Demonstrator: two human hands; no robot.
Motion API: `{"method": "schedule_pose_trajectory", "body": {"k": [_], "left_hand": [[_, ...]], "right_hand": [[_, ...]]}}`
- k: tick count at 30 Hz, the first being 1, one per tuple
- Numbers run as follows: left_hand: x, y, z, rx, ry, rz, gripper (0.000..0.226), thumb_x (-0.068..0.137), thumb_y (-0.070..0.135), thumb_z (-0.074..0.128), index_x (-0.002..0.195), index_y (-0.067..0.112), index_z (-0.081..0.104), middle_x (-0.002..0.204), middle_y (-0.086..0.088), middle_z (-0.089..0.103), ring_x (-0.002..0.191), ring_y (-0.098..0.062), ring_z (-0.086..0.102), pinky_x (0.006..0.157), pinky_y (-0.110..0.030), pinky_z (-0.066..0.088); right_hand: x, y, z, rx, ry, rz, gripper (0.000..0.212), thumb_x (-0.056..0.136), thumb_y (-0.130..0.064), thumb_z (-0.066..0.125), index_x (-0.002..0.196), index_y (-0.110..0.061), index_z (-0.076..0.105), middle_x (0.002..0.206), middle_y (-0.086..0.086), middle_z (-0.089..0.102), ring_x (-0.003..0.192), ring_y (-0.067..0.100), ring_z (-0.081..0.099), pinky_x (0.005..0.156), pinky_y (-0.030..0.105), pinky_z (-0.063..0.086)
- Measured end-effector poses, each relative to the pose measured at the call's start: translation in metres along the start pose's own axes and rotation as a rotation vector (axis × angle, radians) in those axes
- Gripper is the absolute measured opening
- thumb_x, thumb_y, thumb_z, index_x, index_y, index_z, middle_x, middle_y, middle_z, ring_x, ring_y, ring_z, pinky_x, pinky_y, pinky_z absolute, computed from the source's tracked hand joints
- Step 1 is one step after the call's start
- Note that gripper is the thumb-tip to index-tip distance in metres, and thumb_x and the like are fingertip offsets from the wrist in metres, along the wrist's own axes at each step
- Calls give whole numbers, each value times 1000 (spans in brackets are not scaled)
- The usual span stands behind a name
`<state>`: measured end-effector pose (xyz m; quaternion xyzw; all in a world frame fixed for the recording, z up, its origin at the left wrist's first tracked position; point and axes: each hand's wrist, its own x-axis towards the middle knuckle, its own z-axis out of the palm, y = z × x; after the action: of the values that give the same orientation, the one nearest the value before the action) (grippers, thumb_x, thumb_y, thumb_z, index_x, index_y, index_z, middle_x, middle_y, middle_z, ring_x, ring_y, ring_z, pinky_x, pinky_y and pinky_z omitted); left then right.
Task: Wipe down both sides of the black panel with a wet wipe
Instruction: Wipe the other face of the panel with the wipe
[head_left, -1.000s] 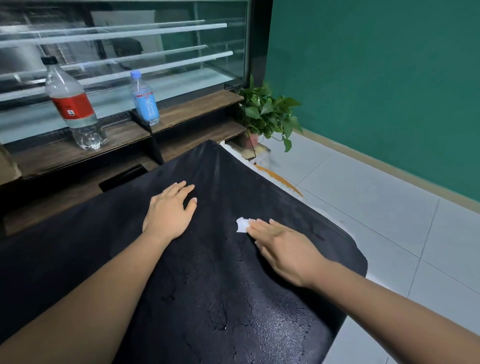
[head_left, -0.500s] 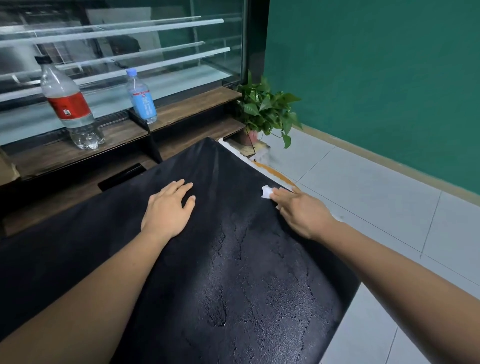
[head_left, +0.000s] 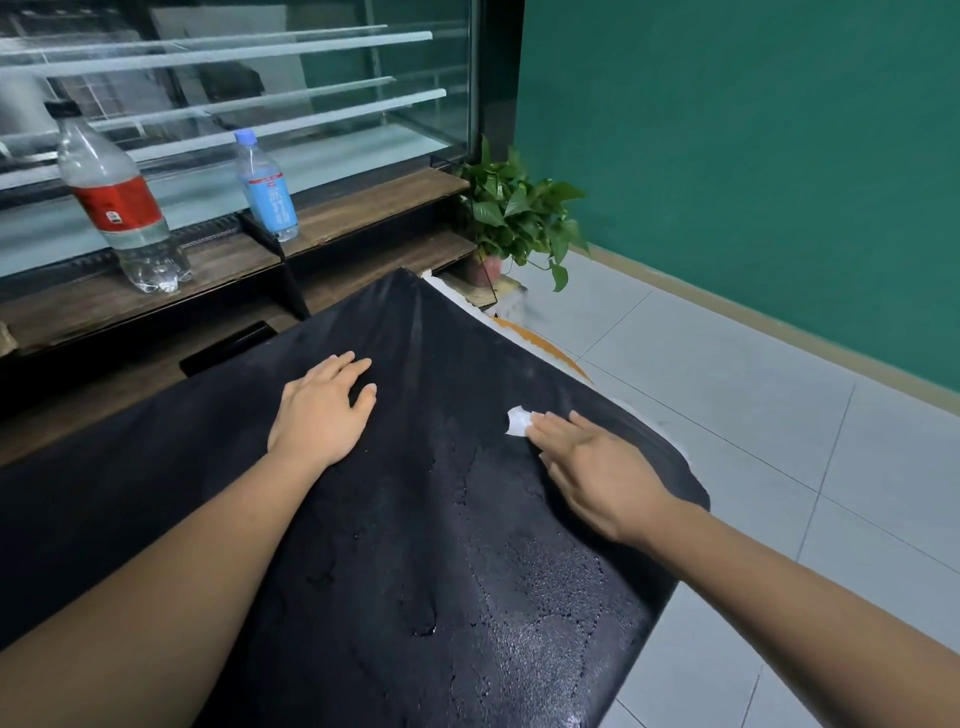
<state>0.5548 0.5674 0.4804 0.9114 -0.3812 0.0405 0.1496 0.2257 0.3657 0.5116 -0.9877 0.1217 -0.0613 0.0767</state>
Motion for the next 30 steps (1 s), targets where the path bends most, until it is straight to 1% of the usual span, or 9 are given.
{"method": "schedule_pose_trajectory", "body": {"k": [3,7,12,17,21,23,26,27,30], "left_hand": [[2,2,-2,-7,-12,9,52,107,54,38,154,36,48,165,11,40,156,-10,27,123,-44,26],[1,7,-8,-5,-24,26,49,107,49,43,153,33,50,163,8,42,152,-15,34,120,-45,29],[-5,33,-16,-90,-12,84,49,106,51,47,152,38,50,163,11,42,150,-15,36,120,-46,29],[-22,74,-17,-156,-14,179,50,104,54,48,153,41,49,162,15,41,150,-8,33,121,-42,27],[-35,100,-11,-181,-57,210,53,104,57,48,154,40,47,164,15,38,152,-7,30,121,-41,25],[-41,110,-6,-185,-63,224,54,104,57,48,154,39,47,164,14,38,153,-7,28,121,-40,24],[-49,120,4,-170,-82,247,55,104,59,46,155,39,46,165,13,38,155,-7,25,123,-38,22],[-52,122,7,-157,-87,250,56,104,59,45,155,39,46,166,13,37,155,-6,23,124,-38,22],[-58,122,14,-140,-77,244,57,104,62,40,156,39,45,167,14,34,157,-5,21,127,-37,21]], "right_hand": [[-23,-11,2,9,7,-41,48,108,-27,35,155,-25,40,161,-7,46,149,12,39,129,26,11],[-43,-17,4,3,-5,-75,50,105,-28,37,154,-24,44,162,-6,45,151,10,38,128,27,12],[-40,-3,4,-64,-16,-100,47,110,-31,35,155,-23,42,164,-6,42,152,11,37,130,33,17],[-21,16,-5,-82,-26,-48,46,110,-27,36,155,-19,44,164,-3,42,153,15,36,131,33,13],[-4,33,-10,-110,-42,8,45,110,-26,35,154,-20,43,164,-5,41,154,14,33,130,33,13],[4,42,-13,-115,-45,47,40,110,-25,34,148,-20,47,159,-5,46,151,15,36,129,33,17],[14,50,-15,-117,-45,113,30,107,-22,34,131,-20,51,140,-4,56,137,20,49,123,34,29],[15,52,-14,-112,-42,132,29,107,-22,34,130,-20,51,139,-4,56,135,20,50,122,33,29],[15,54,-9,-89,-11,151,34,108,-22,36,139,-19,50,149,-3,53,144,19,46,125,33,26]]}}
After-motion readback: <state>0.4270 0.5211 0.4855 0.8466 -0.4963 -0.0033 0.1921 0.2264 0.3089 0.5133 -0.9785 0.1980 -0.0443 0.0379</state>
